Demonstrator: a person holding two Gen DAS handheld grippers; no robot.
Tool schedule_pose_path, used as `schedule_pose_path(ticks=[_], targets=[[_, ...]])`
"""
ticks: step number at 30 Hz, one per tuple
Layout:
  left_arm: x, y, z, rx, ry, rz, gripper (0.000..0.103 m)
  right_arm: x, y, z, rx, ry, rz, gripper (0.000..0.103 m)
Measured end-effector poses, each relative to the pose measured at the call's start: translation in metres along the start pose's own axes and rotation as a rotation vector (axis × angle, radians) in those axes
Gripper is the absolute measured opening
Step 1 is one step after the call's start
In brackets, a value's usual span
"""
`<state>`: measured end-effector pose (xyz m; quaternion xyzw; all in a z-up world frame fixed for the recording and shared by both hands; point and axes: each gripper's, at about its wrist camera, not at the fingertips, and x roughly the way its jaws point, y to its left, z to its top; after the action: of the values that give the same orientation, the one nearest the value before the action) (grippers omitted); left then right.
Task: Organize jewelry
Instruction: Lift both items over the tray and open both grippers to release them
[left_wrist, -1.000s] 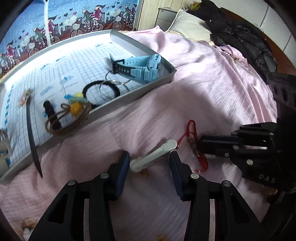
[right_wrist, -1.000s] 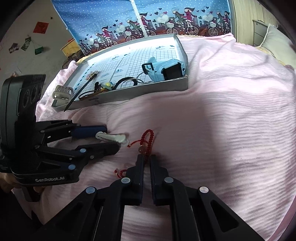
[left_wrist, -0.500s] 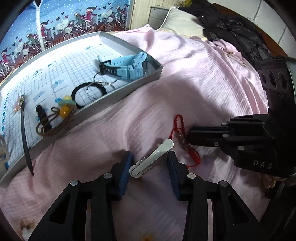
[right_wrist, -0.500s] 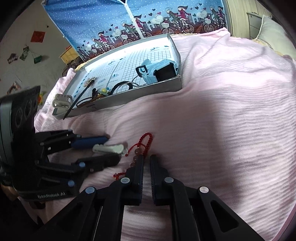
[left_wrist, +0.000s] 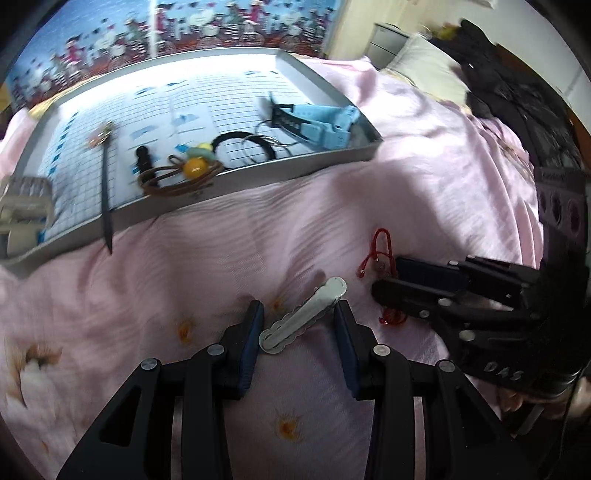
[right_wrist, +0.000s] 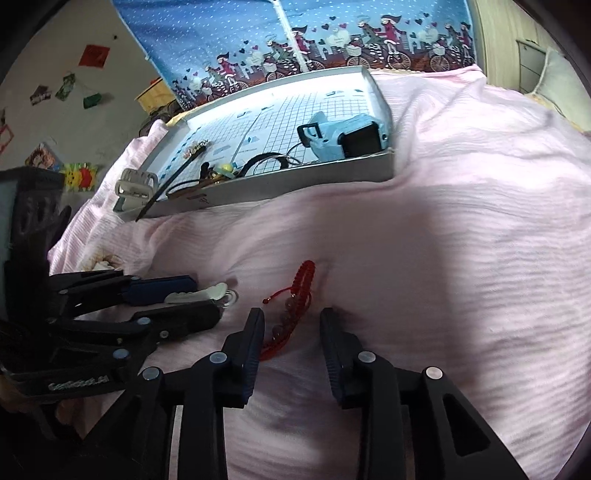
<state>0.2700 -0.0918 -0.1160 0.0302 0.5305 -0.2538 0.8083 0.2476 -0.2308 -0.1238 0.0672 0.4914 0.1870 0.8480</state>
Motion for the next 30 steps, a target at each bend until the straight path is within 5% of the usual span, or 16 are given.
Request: schedule_pose_path(ticks=[3,6,13,19,30], targets=[[-0.006,0.001,-0.004,-0.031,-0.022,0.01,0.034,0.004,0.003,0.001,-0.021,0.003,-0.005,0.028],[-0.018,0.005,-0.009,-0.06,-0.066,0.008,0.034,0.004,0.003,-0.001,-0.023,0.016,-0.008,0.01],[-0.046,0.007,-0.003,-0.085,-0.181,-0.013,0.034,-0.012,0.004,0.001,-0.011,-0.047,0.033,0.009],[-0.065,0.022,0.015,-0.155,-0.266,-0.047,0.034,-0.038,0.001,0.014,0.028,-0.202,0.057,0.009],[-0.069,0.064,0.062,-0.191,-0.391,0.079,0.034,-0.018,-0.006,0.081,0.074,-0.392,0.076,0.009]])
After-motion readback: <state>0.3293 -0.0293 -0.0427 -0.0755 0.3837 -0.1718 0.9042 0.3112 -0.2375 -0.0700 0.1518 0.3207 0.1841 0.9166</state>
